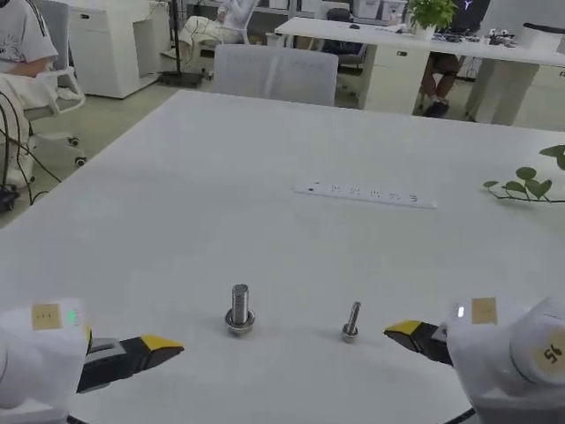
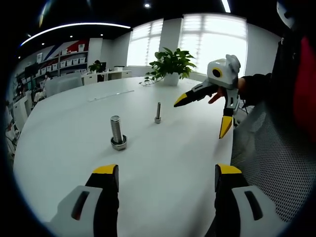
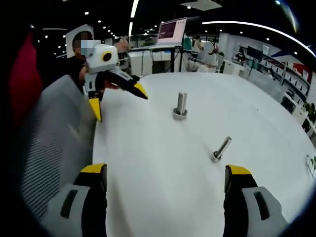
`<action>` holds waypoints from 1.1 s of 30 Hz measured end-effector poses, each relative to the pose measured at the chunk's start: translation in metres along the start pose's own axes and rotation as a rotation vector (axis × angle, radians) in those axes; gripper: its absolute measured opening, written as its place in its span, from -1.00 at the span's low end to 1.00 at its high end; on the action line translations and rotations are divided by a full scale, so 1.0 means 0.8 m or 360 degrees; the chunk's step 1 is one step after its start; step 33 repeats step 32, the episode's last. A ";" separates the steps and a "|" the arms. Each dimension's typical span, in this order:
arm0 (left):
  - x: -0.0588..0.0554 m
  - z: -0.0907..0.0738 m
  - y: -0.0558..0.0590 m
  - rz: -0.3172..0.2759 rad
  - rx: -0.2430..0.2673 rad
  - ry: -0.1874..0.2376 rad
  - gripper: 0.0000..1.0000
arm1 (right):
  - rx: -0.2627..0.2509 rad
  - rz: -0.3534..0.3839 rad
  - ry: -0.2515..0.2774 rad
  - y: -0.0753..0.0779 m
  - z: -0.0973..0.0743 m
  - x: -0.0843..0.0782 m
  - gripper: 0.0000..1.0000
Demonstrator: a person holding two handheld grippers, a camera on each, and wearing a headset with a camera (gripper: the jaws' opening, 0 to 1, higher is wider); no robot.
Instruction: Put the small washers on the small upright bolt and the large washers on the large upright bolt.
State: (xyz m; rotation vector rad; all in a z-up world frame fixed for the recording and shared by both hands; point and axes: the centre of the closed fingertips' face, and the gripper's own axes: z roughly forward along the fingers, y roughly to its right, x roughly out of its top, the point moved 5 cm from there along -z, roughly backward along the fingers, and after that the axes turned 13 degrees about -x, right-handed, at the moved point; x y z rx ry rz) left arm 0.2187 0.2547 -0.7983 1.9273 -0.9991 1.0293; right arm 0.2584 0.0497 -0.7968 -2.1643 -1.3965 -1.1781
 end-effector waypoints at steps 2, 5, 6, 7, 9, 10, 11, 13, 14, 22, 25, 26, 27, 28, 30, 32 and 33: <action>-0.001 0.001 0.000 -0.0004 -0.0006 -0.0002 0.60 | -0.0001 0.0029 0.0023 -0.002 -0.002 0.000 1.00; -0.002 0.002 0.000 -0.0006 -0.0010 -0.0004 0.62 | -0.0018 0.0042 0.0075 -0.005 -0.005 -0.004 1.00; -0.002 0.002 0.000 -0.0013 -0.0013 -0.0003 0.62 | -0.0020 0.0051 0.0080 -0.006 -0.007 -0.006 1.00; -0.002 0.002 0.000 -0.0015 -0.0011 -0.0002 0.62 | -0.0020 0.0057 0.0083 -0.006 -0.008 -0.007 1.00; -0.003 0.002 0.000 -0.0016 -0.0014 -0.0002 0.61 | -0.0026 0.0077 0.0111 -0.007 -0.010 -0.008 1.00; -0.003 0.002 0.001 -0.0015 -0.0016 0.0000 0.62 | -0.0027 0.0085 0.0120 -0.008 -0.011 -0.008 1.00; -0.002 0.002 0.001 -0.0014 -0.0017 0.0001 0.62 | -0.0027 0.0080 0.0144 -0.009 -0.011 -0.008 1.00; -0.003 0.001 0.001 -0.0019 -0.0020 0.0005 0.62 | -0.0007 0.0064 0.0229 -0.012 -0.013 -0.005 1.00; -0.003 0.001 0.001 -0.0019 -0.0019 0.0006 0.62 | 0.0004 0.0082 0.0230 -0.012 -0.014 -0.007 1.00; -0.003 0.000 0.002 -0.0024 -0.0021 0.0016 0.61 | 0.0053 0.0147 0.0275 -0.016 -0.008 -0.011 1.00; -0.002 0.000 0.002 -0.0027 -0.0017 0.0020 0.61 | 0.0030 0.0200 0.0316 -0.009 -0.011 -0.008 1.00; -0.002 0.000 0.002 -0.0026 -0.0016 0.0021 0.61 | 0.0022 0.0202 0.0324 -0.008 -0.011 -0.007 1.00; -0.002 0.000 0.002 -0.0027 -0.0016 0.0021 0.61 | 0.0018 0.0202 0.0328 -0.008 -0.011 -0.007 1.00; -0.002 0.000 0.003 -0.0026 -0.0016 0.0021 0.61 | 0.0010 0.0200 0.0326 -0.008 -0.011 -0.007 1.00; -0.002 0.000 0.003 -0.0025 -0.0017 0.0016 0.61 | 0.0008 0.0201 0.0323 -0.008 -0.011 -0.007 1.00; -0.002 0.000 0.003 -0.0021 -0.0018 0.0016 0.61 | -0.0006 0.0200 0.0311 -0.007 -0.011 -0.008 1.00; -0.002 0.000 0.003 -0.0021 -0.0018 0.0016 0.61 | -0.0006 0.0200 0.0311 -0.007 -0.011 -0.008 1.00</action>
